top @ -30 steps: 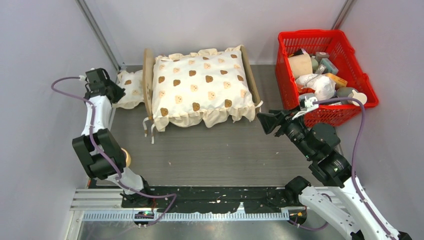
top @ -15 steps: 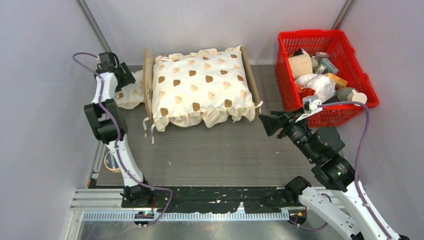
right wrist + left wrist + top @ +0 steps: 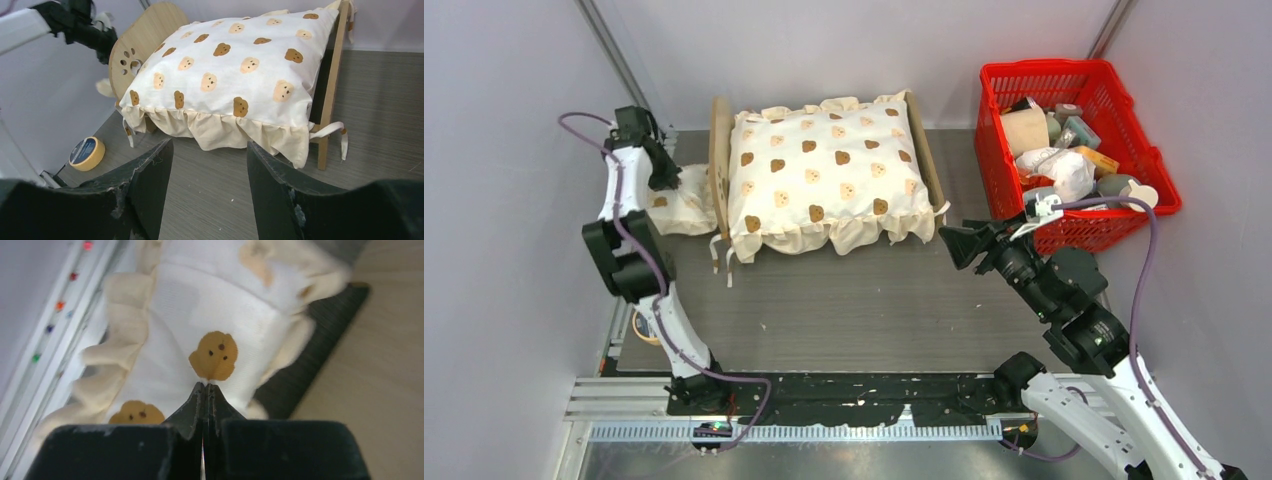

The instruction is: Set up the pet bed

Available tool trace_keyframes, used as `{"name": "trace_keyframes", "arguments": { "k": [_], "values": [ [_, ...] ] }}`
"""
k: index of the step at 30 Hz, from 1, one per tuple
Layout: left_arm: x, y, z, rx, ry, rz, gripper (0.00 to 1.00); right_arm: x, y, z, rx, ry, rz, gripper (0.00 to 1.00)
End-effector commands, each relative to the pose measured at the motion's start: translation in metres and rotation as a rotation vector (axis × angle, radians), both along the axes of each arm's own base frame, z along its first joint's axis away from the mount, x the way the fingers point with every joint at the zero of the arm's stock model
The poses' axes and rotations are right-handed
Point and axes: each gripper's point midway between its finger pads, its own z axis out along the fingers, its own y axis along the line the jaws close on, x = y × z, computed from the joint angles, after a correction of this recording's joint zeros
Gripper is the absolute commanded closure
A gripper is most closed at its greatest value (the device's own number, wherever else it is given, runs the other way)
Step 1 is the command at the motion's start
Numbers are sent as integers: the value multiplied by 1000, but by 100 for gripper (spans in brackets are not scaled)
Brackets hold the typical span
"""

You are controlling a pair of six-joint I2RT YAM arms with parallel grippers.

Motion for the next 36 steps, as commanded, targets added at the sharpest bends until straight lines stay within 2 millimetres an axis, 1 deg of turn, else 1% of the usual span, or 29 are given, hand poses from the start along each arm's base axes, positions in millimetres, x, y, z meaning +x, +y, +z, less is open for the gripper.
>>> {"name": "trace_keyframes", "arguments": {
  "k": [1, 3, 4, 7, 10, 12, 15, 17, 18, 22, 24, 26, 27, 28, 29, 30, 32, 34, 36],
  "values": [
    [-23, -7, 190, 153, -467, 75, 100, -6, -9, 29, 31, -82, -23, 39],
    [-41, -22, 227, 161, -541, 72, 100, -7, -12, 29, 30, -85, -31, 39],
    [-51, -30, 241, 158, -566, 68, 100, -8, -13, 27, 29, -84, -32, 39],
    [-78, -59, 278, 138, -650, 36, 100, -11, -13, 28, 40, -88, -25, 39],
    [-101, -87, 310, 120, -736, -8, 100, -15, -11, 27, 47, -81, -7, 39],
    [-111, -111, 331, 80, -814, -62, 100, -19, -13, 30, 52, -87, 0, 39],
    [-113, -140, 343, 13, -883, -129, 100, -22, -16, 32, 53, -97, -5, 39],
    [-107, -154, 341, -27, -904, -153, 100, -25, -19, 34, 59, -104, -10, 39],
    [-103, -164, 340, -49, -911, -167, 100, -27, -20, 35, 62, -109, -11, 39],
    [-75, -184, 318, -109, -931, -157, 100, -29, -22, 32, 63, -106, -17, 39],
    [-61, -195, 307, -141, -944, -179, 100, -28, -23, 29, 60, -103, -21, 39],
    [-50, -202, 288, -64, -894, -278, 100, -27, -22, 25, 57, -97, -20, 39],
    [-48, -206, 278, -17, -837, -365, 95, -27, -21, 23, 55, -92, -18, 39],
    [-49, -209, 265, 23, -763, -437, 83, -26, -20, 22, 52, -87, -15, 38],
    [-56, -211, 254, 52, -685, -512, 75, -26, -19, 21, 51, -83, -9, 39],
    [-65, -209, 246, 83, -613, -547, 69, -26, -19, 20, 50, -80, -8, 39],
    [-92, -208, 232, 144, -522, -590, 60, -27, -19, 18, 47, -77, -8, 39],
    [-119, -210, 234, 221, -546, -604, 49, -25, -19, 16, 47, -78, -11, 39],
    [-145, -214, 236, 238, -573, -618, 45, -24, -16, 15, 48, -77, -2, 38]
  ]
}}
